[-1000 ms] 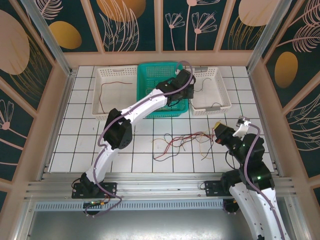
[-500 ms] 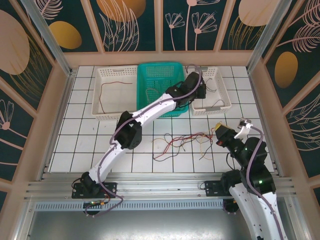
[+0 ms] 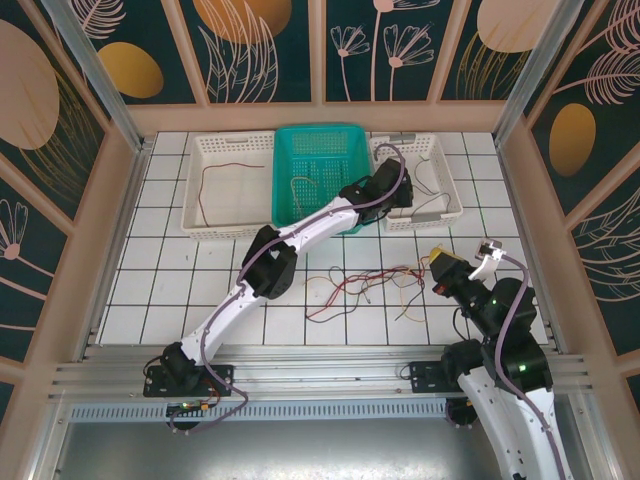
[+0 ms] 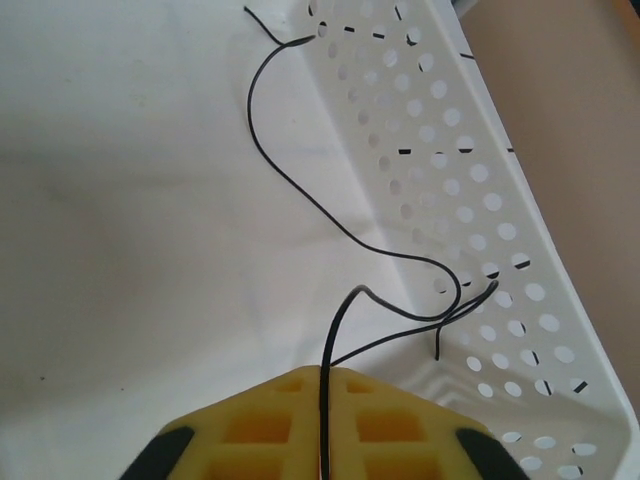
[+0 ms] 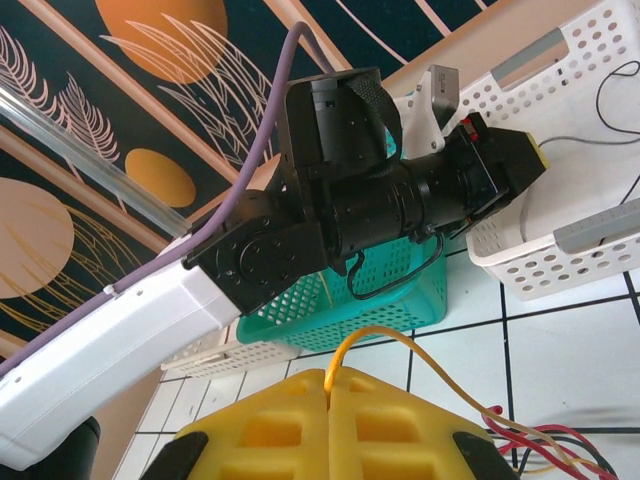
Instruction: Untangle the cables
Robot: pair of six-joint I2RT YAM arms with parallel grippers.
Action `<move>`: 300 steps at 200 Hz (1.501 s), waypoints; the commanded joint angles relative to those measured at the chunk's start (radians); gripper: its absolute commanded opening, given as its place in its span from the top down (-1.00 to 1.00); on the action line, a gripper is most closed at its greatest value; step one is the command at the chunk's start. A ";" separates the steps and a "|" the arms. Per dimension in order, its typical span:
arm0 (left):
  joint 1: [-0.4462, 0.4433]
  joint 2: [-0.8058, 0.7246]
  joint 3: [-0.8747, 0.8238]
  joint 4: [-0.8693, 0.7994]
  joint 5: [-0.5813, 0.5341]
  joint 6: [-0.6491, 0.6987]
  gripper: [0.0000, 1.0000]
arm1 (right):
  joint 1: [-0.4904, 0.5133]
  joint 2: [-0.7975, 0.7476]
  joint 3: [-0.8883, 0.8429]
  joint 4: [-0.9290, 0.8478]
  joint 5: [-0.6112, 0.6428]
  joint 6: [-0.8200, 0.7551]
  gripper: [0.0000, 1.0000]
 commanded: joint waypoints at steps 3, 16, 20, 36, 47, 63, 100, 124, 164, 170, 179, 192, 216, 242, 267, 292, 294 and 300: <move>0.005 -0.022 0.033 0.008 -0.012 0.024 0.43 | 0.005 -0.004 0.005 0.020 -0.013 -0.005 1.00; 0.005 -0.039 0.034 0.005 -0.019 0.038 0.22 | 0.005 -0.004 0.005 0.019 -0.011 -0.003 1.00; 0.005 -0.046 0.035 0.003 -0.019 0.042 0.15 | 0.005 -0.004 0.006 0.018 -0.009 -0.003 1.00; 0.004 -0.064 0.034 0.000 -0.016 0.053 -0.03 | 0.005 -0.004 0.004 0.021 -0.006 -0.001 1.00; 0.004 -0.076 0.034 -0.002 -0.013 0.057 -0.16 | 0.005 -0.002 0.006 0.021 -0.006 0.000 1.00; 0.004 -0.099 0.040 -0.005 -0.010 0.073 -0.36 | 0.004 -0.001 0.007 0.022 -0.003 0.003 1.00; 0.004 -0.160 0.055 -0.032 -0.032 0.129 -0.65 | 0.005 0.006 0.010 0.024 -0.002 0.008 1.00; 0.004 -0.181 0.055 -0.063 -0.048 0.178 -0.80 | 0.005 0.008 0.012 0.027 0.001 0.011 1.00; -0.009 -0.180 0.054 -0.146 -0.104 0.243 -0.97 | 0.004 0.014 0.019 0.027 0.000 0.017 1.00; -0.013 -0.187 0.050 -0.157 -0.131 0.254 -0.97 | 0.004 0.015 0.020 0.027 0.000 0.017 1.00; -0.019 -0.202 0.040 -0.169 -0.165 0.261 -0.97 | 0.004 0.017 0.022 0.027 0.000 0.019 1.00; -0.022 -0.255 -0.005 -0.167 -0.199 0.260 -0.97 | 0.005 0.023 0.028 0.028 -0.002 0.020 1.00; -0.024 -0.451 -0.242 -0.089 -0.202 0.258 -0.97 | 0.005 0.051 0.053 0.034 -0.027 0.029 1.00; -0.025 -0.765 -0.713 0.135 -0.108 0.246 -0.97 | 0.005 0.131 0.089 0.066 -0.110 0.052 1.00; -0.037 -1.005 -1.074 0.251 -0.016 0.238 -0.97 | 0.003 0.195 0.118 0.141 -0.204 0.087 1.00; -0.066 -1.175 -1.353 0.295 0.050 0.227 -0.97 | 0.003 0.263 0.159 0.194 -0.276 0.116 1.00; -0.069 -1.184 -1.374 0.299 0.054 0.228 -0.97 | 0.003 0.268 0.162 0.198 -0.282 0.118 1.00; -0.082 -1.210 -1.432 0.313 0.060 0.224 -0.97 | 0.003 0.281 0.171 0.209 -0.295 0.123 1.00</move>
